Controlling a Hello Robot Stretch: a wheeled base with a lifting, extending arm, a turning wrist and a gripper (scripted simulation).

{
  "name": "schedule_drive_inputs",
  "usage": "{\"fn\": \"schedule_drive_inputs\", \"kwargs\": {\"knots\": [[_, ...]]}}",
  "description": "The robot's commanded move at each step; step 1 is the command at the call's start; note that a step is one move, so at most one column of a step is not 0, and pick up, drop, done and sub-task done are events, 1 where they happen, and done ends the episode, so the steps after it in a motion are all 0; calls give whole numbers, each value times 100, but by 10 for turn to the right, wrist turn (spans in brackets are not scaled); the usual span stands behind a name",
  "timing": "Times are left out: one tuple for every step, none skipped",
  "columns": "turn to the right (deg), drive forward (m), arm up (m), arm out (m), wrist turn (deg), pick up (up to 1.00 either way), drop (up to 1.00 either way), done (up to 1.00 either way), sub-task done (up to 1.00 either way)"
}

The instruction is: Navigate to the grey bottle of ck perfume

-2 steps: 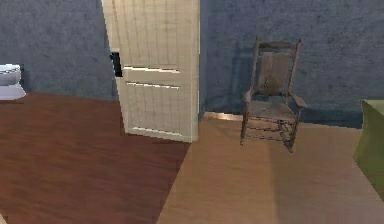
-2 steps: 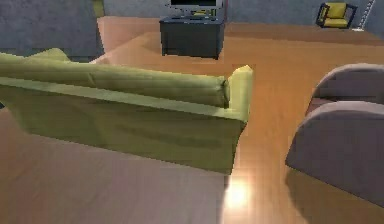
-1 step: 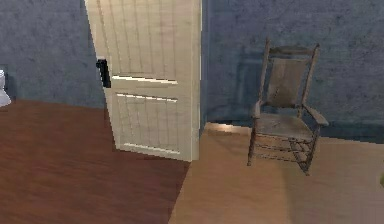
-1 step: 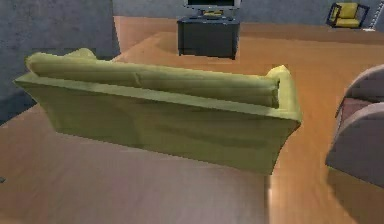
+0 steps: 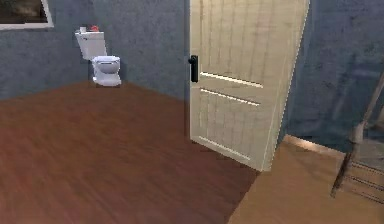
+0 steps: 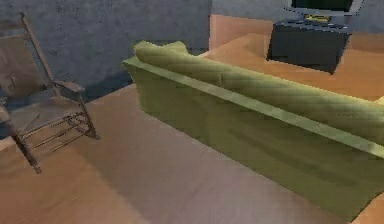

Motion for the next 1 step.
{"fn": "schedule_drive_inputs", "kwargs": {"knots": [[0, 60, 0, 0, 0, 0, 0, 0, 0]]}}
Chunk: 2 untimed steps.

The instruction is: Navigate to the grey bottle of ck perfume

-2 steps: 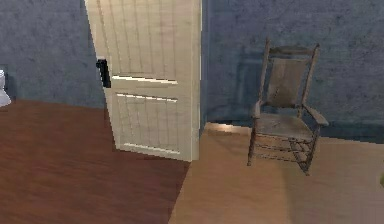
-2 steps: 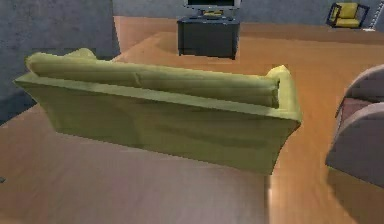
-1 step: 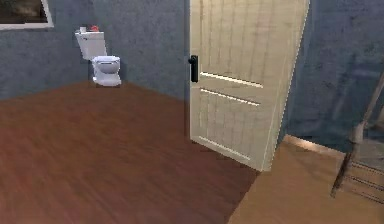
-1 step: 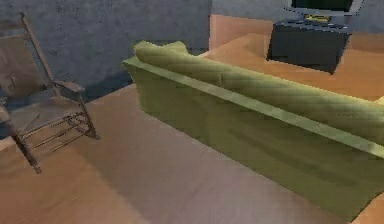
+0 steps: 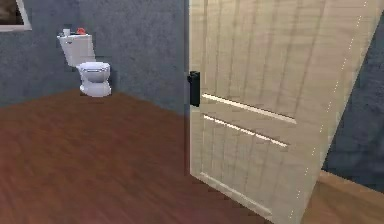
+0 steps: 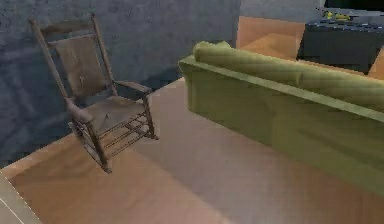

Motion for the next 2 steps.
{"fn": "schedule_drive_inputs", "kwargs": {"knots": [[-420, 0, 0, 0, 0, 0, 0, 0, 0], [0, 100, 0, 0, 0, 0, 0, 0, 0]]}}
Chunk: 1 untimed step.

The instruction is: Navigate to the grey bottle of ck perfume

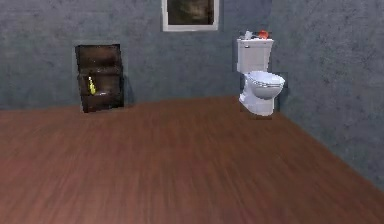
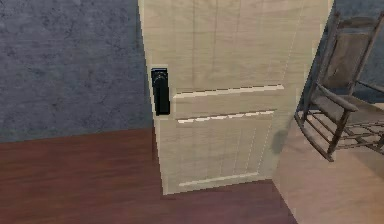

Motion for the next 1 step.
{"fn": "schedule_drive_inputs", "kwargs": {"knots": [[-90, 0, 0, 0, 0, 0, 0, 0, 0]]}}
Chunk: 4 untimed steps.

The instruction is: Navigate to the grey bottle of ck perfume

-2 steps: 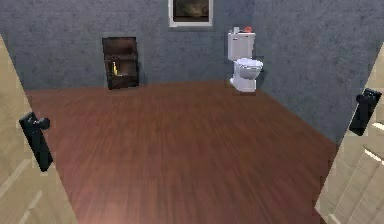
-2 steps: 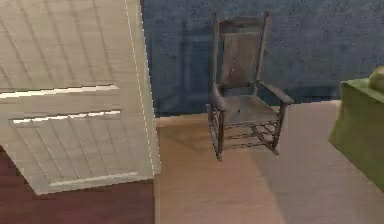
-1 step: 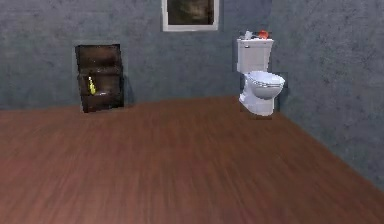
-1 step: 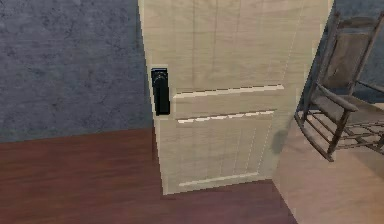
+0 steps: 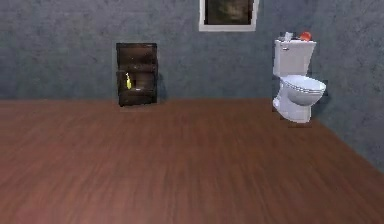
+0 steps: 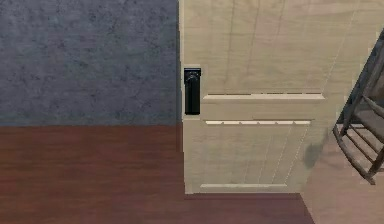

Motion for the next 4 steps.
{"fn": "schedule_drive_inputs", "kwargs": {"knots": [[0, 20, 0, 0, 0, 0, 0, 0, 0], [-450, 0, 0, 0, 0, 0, 0, 0, 0], [-120, 0, 0, 0, 0, 0, 0, 0, 0], [0, 100, 0, 0, 0, 0, 0, 0, 0]]}}
